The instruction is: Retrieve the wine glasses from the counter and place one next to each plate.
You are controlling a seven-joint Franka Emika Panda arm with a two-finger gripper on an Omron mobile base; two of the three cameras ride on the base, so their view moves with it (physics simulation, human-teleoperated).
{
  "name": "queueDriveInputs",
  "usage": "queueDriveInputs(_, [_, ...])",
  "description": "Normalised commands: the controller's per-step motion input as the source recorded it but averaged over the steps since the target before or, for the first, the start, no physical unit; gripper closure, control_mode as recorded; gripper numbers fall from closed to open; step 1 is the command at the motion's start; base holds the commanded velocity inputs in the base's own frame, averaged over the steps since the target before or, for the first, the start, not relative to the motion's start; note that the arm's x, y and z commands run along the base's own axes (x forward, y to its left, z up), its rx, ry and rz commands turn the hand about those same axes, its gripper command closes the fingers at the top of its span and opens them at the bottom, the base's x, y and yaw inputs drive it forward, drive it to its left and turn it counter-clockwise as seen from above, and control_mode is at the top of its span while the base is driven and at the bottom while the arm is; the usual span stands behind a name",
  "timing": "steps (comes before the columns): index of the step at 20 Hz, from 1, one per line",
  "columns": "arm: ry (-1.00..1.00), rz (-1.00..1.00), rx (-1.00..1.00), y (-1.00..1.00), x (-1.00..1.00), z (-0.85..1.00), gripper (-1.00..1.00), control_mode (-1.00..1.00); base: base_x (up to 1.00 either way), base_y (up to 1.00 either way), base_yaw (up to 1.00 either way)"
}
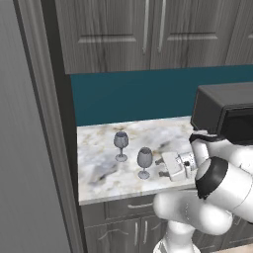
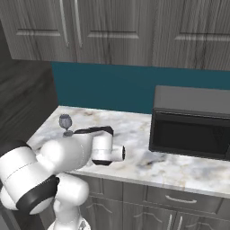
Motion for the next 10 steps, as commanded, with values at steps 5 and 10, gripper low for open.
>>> queueDriveInputs(5, [0.0, 0.0, 0.0, 0.0, 0.28, -0.03, -1.0, -1.0, 0.0, 0.0, 0.0])
queueDriveInputs(10, [0.0, 0.0, 0.0, 0.0, 0.19, -0.16, -1.0, -1.0, 0.0, 0.0, 0.0])
